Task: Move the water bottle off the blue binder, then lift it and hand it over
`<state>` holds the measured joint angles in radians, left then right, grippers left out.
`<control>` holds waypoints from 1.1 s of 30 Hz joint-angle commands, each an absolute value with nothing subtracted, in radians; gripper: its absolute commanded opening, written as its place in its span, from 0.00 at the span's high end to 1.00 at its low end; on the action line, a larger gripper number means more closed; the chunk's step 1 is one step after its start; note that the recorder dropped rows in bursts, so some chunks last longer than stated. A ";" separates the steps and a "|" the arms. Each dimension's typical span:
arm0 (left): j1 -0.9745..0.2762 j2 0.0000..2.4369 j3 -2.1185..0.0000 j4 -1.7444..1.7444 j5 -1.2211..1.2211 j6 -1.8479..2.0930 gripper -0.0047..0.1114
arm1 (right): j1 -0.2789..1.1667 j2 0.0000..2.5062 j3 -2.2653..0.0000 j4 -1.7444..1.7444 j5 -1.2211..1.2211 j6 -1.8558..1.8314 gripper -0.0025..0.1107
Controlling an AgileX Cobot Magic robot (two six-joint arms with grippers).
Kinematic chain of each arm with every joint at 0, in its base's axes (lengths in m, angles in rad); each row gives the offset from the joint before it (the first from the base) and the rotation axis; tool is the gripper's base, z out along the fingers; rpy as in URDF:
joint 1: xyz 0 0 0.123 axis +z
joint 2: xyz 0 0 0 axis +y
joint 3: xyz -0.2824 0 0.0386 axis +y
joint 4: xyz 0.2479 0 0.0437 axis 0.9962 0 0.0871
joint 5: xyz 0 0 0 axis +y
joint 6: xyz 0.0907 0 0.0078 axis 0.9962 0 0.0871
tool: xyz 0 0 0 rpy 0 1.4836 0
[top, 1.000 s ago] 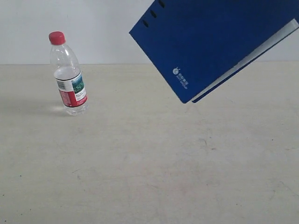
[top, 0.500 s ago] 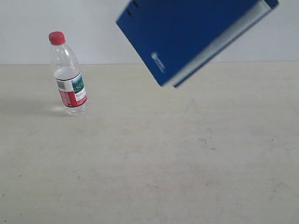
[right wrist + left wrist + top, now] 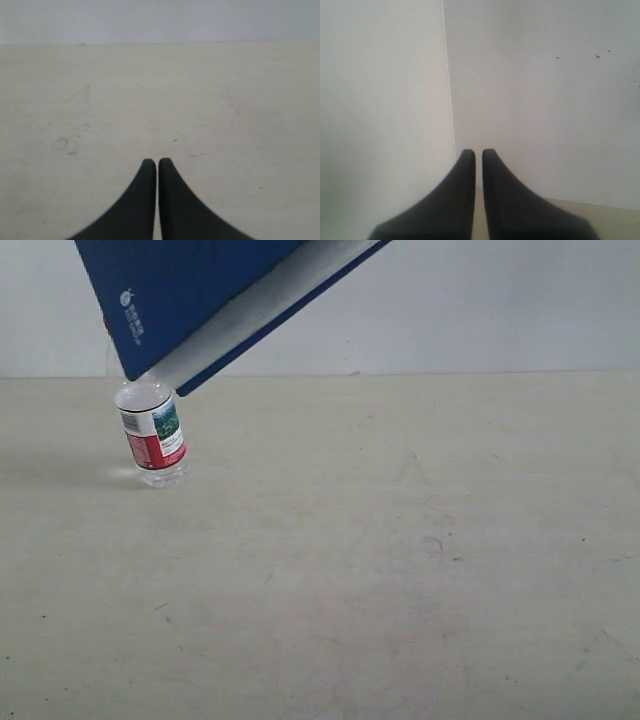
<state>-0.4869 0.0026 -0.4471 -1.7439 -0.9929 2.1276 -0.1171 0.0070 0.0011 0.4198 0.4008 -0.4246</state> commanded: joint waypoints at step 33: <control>-0.487 0.000 -0.444 -1.744 -0.998 2.133 0.92 | -0.119 0.004 0.000 0.036 0.336 -0.180 0.98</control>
